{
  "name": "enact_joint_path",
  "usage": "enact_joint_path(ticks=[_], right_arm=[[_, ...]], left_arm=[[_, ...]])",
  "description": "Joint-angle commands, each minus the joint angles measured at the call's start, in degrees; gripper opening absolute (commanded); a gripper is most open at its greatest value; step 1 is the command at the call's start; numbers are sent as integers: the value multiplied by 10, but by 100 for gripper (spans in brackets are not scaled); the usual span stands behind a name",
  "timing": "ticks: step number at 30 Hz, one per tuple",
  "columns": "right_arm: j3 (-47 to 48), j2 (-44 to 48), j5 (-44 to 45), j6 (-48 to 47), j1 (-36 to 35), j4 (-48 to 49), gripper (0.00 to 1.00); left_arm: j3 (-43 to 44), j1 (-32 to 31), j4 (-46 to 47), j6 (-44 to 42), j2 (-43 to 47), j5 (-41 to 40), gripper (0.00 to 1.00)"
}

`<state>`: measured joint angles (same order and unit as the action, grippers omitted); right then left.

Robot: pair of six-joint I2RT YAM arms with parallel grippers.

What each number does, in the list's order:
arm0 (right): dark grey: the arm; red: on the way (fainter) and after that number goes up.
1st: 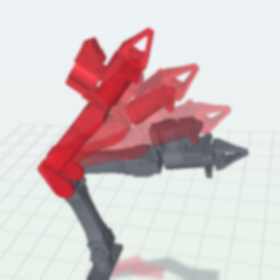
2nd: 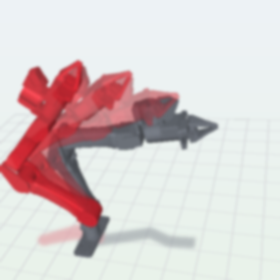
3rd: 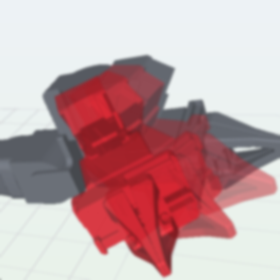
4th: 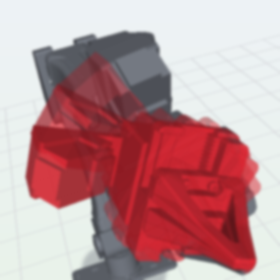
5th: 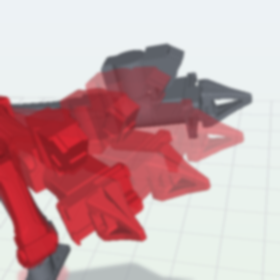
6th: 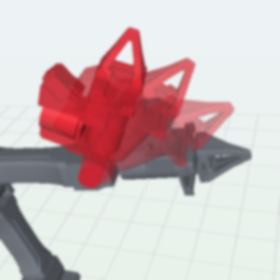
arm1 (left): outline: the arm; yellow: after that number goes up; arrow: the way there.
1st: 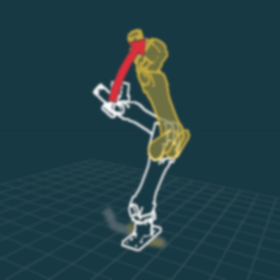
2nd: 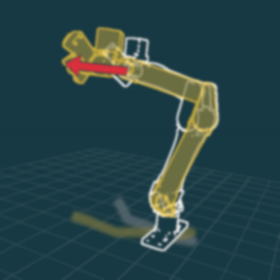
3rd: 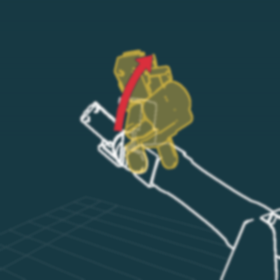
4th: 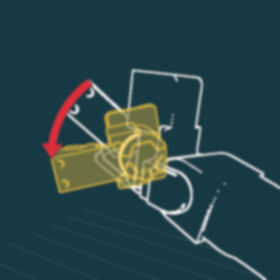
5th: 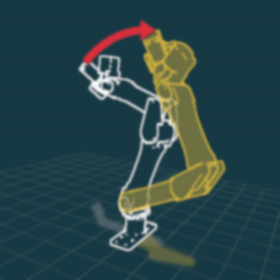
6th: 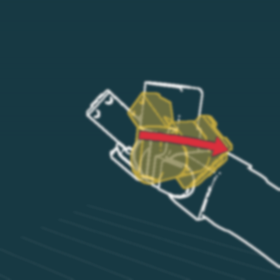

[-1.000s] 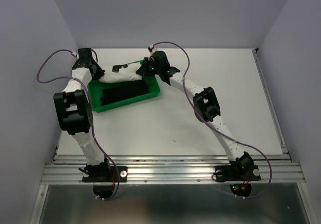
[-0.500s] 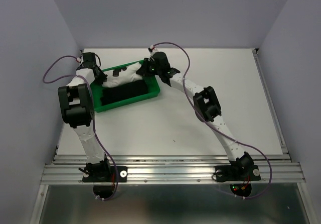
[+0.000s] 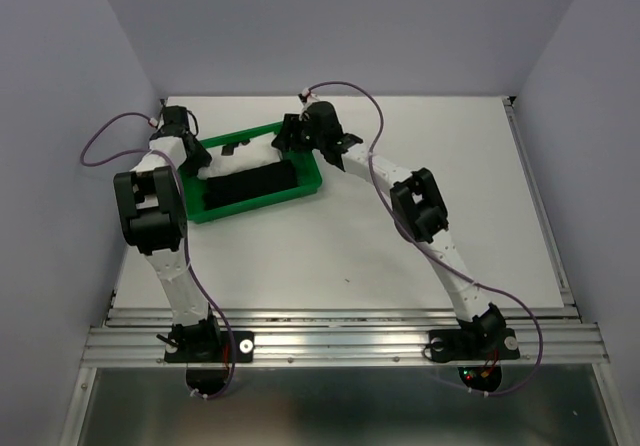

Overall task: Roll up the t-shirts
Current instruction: Place the T-shirt in the bin.

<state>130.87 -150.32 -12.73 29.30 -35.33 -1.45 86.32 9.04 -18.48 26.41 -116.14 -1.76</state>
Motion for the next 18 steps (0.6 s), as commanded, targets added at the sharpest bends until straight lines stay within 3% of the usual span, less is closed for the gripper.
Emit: enact_joint_path(ticks=[1,11,18], right_arm=[[-6,57,33,-26,11,-15,62],[-43,131,39,-30,-1,5,63],[-138,220,48,-28,-6,35,63]], left_arm=[[16,8,-21,-22,37,-36,51],[37,7,-18,-25,38,15,53],[22,4,2,-15,9,75,50]])
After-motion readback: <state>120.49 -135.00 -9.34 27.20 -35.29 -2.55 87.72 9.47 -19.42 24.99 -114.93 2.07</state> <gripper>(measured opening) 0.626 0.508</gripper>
